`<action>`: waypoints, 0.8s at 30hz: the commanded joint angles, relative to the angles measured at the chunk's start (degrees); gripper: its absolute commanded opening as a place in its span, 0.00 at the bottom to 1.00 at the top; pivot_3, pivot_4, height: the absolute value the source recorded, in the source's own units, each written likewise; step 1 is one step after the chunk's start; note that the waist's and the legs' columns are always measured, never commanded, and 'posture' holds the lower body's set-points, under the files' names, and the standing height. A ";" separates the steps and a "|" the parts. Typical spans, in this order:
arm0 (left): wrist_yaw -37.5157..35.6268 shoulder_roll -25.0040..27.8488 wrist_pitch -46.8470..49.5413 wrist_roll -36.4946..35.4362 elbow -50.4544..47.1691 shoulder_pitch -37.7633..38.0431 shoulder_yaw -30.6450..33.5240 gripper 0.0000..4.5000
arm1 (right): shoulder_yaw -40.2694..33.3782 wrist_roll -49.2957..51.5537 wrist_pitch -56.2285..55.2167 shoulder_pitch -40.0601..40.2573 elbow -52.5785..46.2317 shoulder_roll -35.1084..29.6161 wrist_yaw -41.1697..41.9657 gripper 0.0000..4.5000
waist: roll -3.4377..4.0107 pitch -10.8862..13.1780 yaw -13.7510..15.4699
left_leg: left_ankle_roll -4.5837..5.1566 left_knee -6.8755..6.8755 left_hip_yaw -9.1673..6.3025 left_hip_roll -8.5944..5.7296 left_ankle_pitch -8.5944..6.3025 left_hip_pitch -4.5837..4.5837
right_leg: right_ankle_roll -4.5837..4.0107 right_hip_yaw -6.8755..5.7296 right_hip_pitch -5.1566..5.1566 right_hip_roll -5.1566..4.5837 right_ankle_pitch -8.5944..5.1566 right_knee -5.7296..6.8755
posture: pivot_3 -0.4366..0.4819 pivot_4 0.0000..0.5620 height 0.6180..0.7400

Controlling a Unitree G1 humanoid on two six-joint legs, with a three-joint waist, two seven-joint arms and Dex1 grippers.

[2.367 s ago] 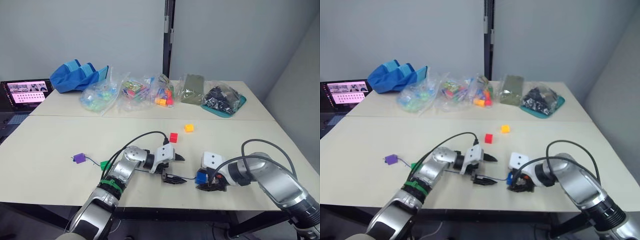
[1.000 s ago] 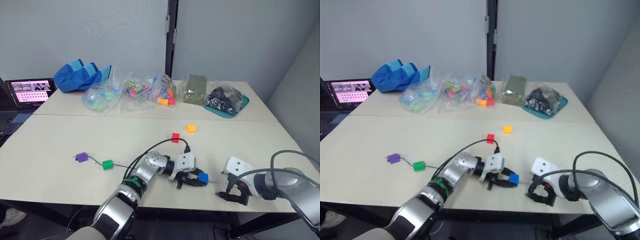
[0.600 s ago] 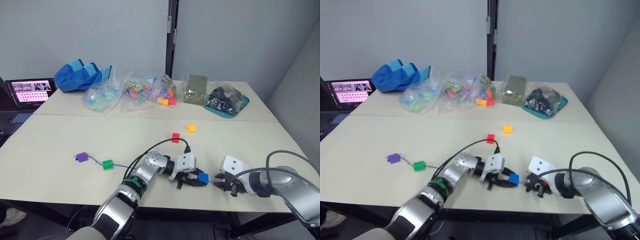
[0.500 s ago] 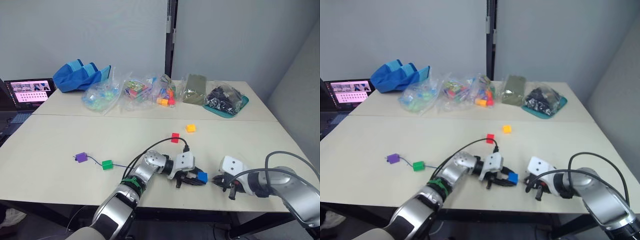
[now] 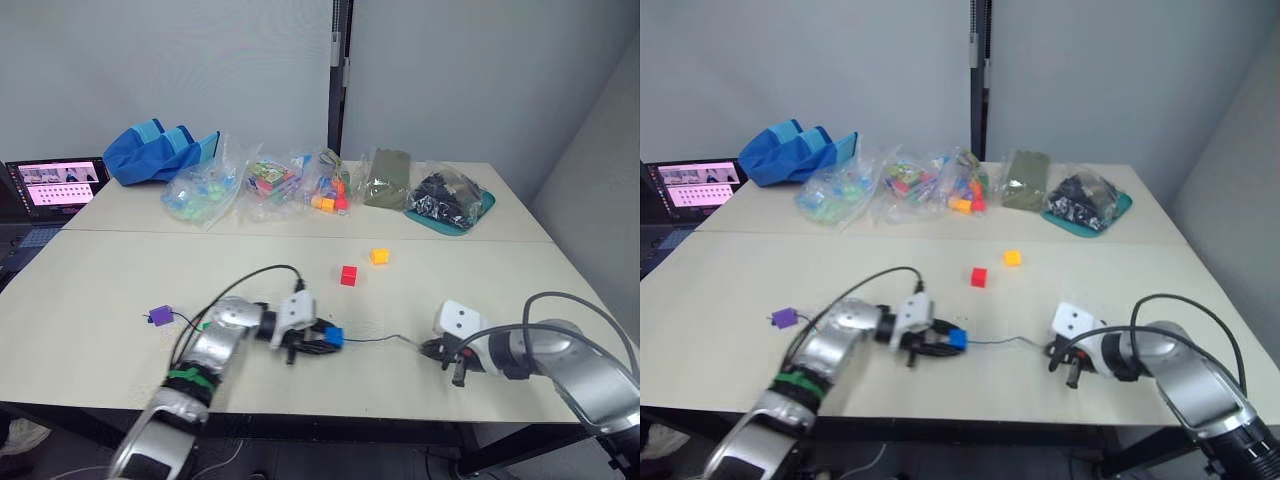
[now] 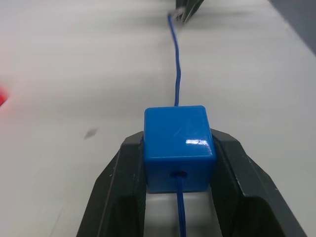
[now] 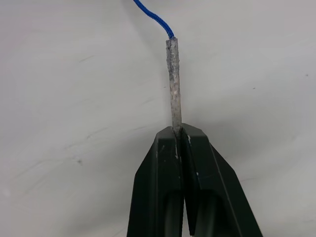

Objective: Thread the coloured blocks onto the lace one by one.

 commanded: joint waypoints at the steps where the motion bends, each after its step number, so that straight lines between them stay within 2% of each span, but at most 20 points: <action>1: -1.06 6.12 0.78 -1.26 0.26 1.63 3.92 0.27 | -0.12 -0.82 -1.59 -1.19 0.52 0.00 0.92 0.00 | 0.00 0.00 -0.09 | 0.00 0.00 0.00 0.00 0.00 0.00 | 0.00 0.00 0.00 0.00 0.00 0.00 | 0.48 0.27 1.00; 4: -2.01 12.23 -0.02 -1.96 3.54 2.94 6.60 0.27 | 0.30 -1.12 -1.95 -2.42 1.30 0.50 1.24 0.00 | 0.01 0.00 -0.69 | 0.00 -0.03 0.00 0.02 0.00 0.01 | -0.01 0.00 -0.01 0.00 0.00 0.01 | 0.48 0.27 1.00; 14: -5.34 23.28 -5.71 -0.88 19.44 1.15 9.68 0.27 | 0.86 -1.74 -2.67 -5.91 2.90 3.12 1.47 0.00 | 0.09 -0.03 -1.52 | 0.01 -0.19 0.06 0.07 -0.01 0.20 | -0.08 0.04 -0.02 0.03 -0.05 0.10 | 0.48 0.27 1.00; 16: -6.49 24.43 -5.32 -1.86 20.91 0.43 10.70 0.51 | 0.76 -1.84 -2.99 -6.03 3.29 3.22 1.51 0.00 | 0.11 -0.02 -1.41 | 0.01 -0.22 0.08 0.07 -0.01 0.21 | -0.09 0.06 -0.03 0.03 -0.06 0.12 | 0.48 0.27 1.00; 22: -9.50 24.53 -3.27 -4.39 21.35 -2.19 13.33 0.94 | 0.85 -2.38 -3.25 -6.01 3.48 3.80 1.84 0.00 | 0.09 0.00 -0.46 | 0.00 -0.18 0.08 0.07 -0.01 0.13 | -0.08 0.00 -0.03 0.02 -0.06 0.12 | 0.48 0.27 1.00; 23: -9.82 24.24 -2.84 -4.99 20.88 -2.68 13.75 0.99 | 0.86 -2.42 -3.24 -6.01 3.46 3.89 1.90 0.00 | 0.09 0.00 -0.40 | 0.00 -0.18 0.08 0.07 -0.01 0.09 | -0.08 -0.01 -0.06 0.02 -0.06 0.11 | 0.48 0.27 1.00; 24: -10.01 23.88 -2.26 -5.71 20.32 -3.23 14.20 0.99 | 0.87 -2.44 -3.23 -5.99 3.40 3.95 1.96 0.00 | 0.08 0.00 -0.33 | 0.00 -0.17 0.08 0.07 -0.01 0.07 | -0.08 -0.01 -0.07 0.01 -0.06 0.11 | 0.48 0.27 1.00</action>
